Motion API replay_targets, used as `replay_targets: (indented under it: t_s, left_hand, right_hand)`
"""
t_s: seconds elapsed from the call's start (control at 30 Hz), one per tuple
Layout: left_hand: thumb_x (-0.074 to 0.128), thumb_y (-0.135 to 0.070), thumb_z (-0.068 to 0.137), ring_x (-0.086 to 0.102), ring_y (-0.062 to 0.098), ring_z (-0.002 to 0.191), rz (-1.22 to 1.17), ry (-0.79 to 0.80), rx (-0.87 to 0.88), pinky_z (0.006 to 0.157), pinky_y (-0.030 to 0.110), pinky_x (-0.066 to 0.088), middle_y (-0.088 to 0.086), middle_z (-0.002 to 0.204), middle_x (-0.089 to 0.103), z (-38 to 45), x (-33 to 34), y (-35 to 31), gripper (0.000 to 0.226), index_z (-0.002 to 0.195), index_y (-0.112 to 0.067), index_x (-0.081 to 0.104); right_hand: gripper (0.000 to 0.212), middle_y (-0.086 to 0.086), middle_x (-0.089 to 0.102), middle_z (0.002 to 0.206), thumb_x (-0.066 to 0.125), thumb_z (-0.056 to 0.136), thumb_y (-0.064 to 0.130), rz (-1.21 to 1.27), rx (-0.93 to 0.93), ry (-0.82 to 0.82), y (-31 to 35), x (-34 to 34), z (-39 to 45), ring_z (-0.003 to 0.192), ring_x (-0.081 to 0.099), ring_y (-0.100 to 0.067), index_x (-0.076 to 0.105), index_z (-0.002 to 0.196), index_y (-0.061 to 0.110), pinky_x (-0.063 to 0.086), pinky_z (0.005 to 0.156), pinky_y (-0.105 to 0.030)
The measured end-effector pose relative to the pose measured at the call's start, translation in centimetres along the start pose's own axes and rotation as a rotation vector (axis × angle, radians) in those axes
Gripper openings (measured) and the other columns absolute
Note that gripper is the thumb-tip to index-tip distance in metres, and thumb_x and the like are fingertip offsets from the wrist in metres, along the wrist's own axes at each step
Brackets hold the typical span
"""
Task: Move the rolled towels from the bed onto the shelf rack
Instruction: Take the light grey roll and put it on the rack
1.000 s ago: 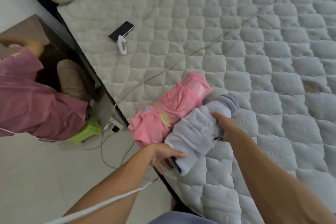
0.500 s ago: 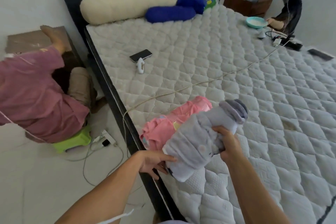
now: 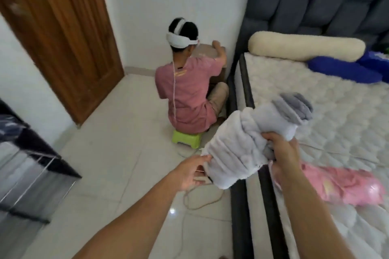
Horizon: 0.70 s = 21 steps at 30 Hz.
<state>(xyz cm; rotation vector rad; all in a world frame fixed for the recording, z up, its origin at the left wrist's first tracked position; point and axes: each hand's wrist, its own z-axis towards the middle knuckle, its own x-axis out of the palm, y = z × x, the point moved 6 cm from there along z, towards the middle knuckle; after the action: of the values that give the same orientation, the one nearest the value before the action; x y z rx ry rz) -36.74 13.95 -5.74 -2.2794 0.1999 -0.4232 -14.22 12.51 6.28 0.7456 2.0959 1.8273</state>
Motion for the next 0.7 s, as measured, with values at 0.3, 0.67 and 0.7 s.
replay_targets:
  t_s: [0.3, 0.67, 0.7]
  left_hand:
    - [0.062, -0.05, 0.084, 0.058, 0.027, 0.115, -0.384, -0.445, 0.198, 0.097, 0.047, 0.049, 0.001, 0.137, 0.052, -10.1, -23.1, 2.6, 0.062, 0.139, -0.038, 0.037]
    - [0.052, -0.04, 0.09, 0.06, 0.027, 0.099, -0.86, -0.893, 0.1, 0.085, 0.043, 0.049, 0.012, 0.129, 0.058, -14.8, -40.5, 6.6, 0.037, 0.119, -0.018, 0.056]
    - [0.052, -0.043, 0.09, 0.06, 0.027, 0.099, -0.899, -0.92, 0.092, 0.083, 0.042, 0.05, 0.012, 0.132, 0.058, -14.8, -41.4, 6.9, 0.038, 0.118, -0.018, 0.057]
  right_hand:
    - [0.038, -0.005, 0.069, 0.102, 0.073, 0.07, 0.017, -0.265, -0.217, 0.65, -4.6, 31.3, -7.4, 0.095, 0.067, -0.023, 0.061, 0.106, 0.015, 0.056, 0.082, -0.039]
    - [0.045, -0.008, 0.061, 0.105, 0.069, 0.078, 0.03, -0.527, -0.4, 1.28, -16.5, 59.3, -17.8, 0.091, 0.059, -0.021, 0.055, 0.115, 0.008, 0.046, 0.073, -0.028]
    - [0.044, -0.007, 0.059, 0.103, 0.069, 0.079, 0.027, -0.54, -0.393, 1.315, -17.4, 60.7, -18.4, 0.089, 0.057, -0.02, 0.055, 0.116, 0.007, 0.044, 0.071, -0.025]
